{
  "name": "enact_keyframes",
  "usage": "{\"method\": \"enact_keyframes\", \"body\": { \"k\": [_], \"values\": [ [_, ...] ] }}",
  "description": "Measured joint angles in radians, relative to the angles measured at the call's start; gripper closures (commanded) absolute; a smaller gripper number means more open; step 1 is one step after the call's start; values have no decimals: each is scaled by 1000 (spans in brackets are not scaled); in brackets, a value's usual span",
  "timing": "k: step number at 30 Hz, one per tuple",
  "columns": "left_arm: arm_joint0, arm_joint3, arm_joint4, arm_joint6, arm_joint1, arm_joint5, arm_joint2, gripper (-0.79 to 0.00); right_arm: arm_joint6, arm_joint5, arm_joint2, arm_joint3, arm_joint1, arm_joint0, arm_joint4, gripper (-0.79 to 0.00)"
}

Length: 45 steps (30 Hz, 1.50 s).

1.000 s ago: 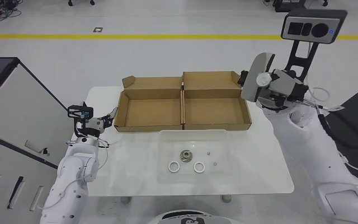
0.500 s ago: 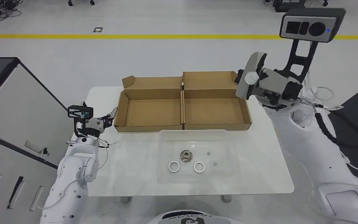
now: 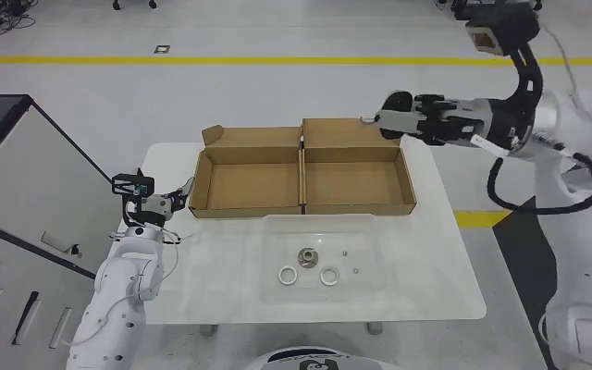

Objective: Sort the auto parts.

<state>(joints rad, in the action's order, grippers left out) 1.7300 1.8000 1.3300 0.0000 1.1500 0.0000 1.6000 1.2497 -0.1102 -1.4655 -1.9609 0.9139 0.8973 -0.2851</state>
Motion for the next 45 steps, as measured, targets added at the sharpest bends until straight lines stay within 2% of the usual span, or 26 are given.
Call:
{"method": "enact_keyframes", "body": {
  "k": [2,7,16,26,45],
  "values": [
    [0,0,0,0,0,0,0,-785,69,28,10,-12,-9,-28,135,0],
    [0,0,0,0,0,0,0,-785,152,21,101,-17,-16,-105,337,0],
    [0,0,0,0,0,0,0,-785,199,35,313,77,-5,-219,608,0],
    [0,0,0,0,0,0,0,-785,213,30,421,212,2,-243,713,0],
    [0,0,0,0,0,0,0,-785,191,43,537,441,8,-180,859,0]
  ]
}}
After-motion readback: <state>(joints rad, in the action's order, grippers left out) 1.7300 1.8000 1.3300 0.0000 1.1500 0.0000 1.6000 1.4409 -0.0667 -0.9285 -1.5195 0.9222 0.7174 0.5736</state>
